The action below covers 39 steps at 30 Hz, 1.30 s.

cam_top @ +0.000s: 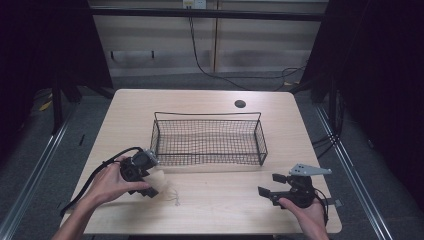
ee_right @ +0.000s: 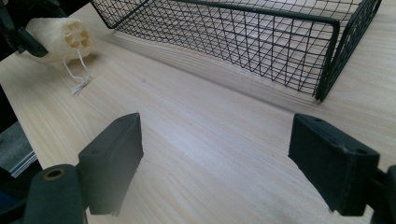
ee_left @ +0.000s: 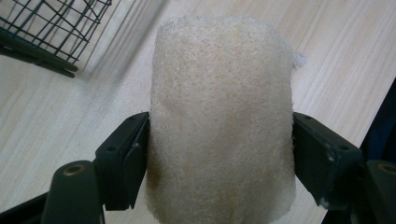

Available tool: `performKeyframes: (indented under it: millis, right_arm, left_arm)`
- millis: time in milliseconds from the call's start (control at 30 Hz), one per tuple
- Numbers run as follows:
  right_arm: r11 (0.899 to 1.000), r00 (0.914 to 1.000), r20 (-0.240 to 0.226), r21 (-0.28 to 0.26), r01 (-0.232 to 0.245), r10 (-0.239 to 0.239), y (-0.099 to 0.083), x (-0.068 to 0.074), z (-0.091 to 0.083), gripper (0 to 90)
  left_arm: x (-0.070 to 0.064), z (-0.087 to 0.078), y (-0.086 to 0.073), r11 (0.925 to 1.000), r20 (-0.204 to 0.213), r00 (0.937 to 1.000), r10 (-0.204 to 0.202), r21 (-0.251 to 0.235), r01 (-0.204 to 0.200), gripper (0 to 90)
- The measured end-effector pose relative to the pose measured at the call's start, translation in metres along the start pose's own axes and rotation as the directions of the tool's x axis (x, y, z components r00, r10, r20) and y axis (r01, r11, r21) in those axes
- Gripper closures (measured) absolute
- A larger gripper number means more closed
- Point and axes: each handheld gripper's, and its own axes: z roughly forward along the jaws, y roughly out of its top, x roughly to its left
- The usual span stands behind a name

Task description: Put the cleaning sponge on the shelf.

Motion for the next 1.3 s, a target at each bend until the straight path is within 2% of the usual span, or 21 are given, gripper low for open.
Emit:
performKeyframes:
  millis: [133, 300, 667, 800, 867, 967, 1067, 1233, 1300]
  right_arm:
    - [1.0, 1.0, 0.002, -0.001, -0.002, 0.002, 0.0, 0.0, 0.0, 17.2]
    - [1.0, 1.0, 0.0, 0.0, -0.001, 0.001, 0.0, 0.0, 0.0, 17.2]
    - [1.0, 1.0, 0.0, 0.003, -0.007, 0.007, 0.0, 0.0, 0.0, 17.3]
    - [1.0, 1.0, -0.001, 0.002, -0.004, 0.004, 0.0, 0.0, 0.0, 17.2]
    - [1.0, 1.0, -0.002, 0.001, -0.007, 0.007, 0.0, 0.0, 0.0, 17.2]
    - [1.0, 1.0, -0.001, 0.004, -0.007, 0.007, 0.0, 0.0, 0.0, 17.2]
    - [1.0, 1.0, -0.001, 0.004, -0.008, 0.008, 0.0, 0.0, 0.0, 17.3]
    - [1.0, 1.0, -0.002, 0.001, -0.004, 0.004, 0.0, 0.0, 0.0, 17.2]
    - [1.0, 1.0, -0.001, 0.004, -0.007, 0.007, 0.0, 0.0, 0.0, 17.3]
  left_arm:
    - [-0.001, -0.003, -0.001, 0.9999, 0.022, 0.9997, 0.007, -0.011, -0.007, 25.8]
    - [-0.002, -0.008, -0.003, 0.9988, 0.036, 0.9993, -0.013, -0.046, 0.015, 25.8]
    - [-0.003, -0.016, -0.004, 0.9978, 0.065, 0.9978, -0.015, -0.064, 0.019, 25.9]
    - [-0.005, -0.019, -0.003, 0.9967, 0.08, 0.9965, -0.027, -0.074, 0.033, 25.9]
    - [-0.005, -0.021, -0.004, 0.9952, 0.101, 0.9944, -0.031, -0.089, 0.04, 25.9]
    - [-0.005, -0.024, -0.005, 0.9952, 0.093, 0.9952, -0.03, -0.09, 0.039, 25.9]
    - [-0.004, -0.027, -0.006, 0.9953, 0.1, 0.9948, -0.02, -0.093, 0.029, 25.9]
    - [-0.006, -0.031, -0.007, 0.9928, 0.122, 0.9922, -0.026, -0.113, 0.04, 25.9]
    - [-0.007, -0.032, -0.007, 0.9932, 0.113, 0.9934, -0.023, -0.111, 0.036, 25.9]
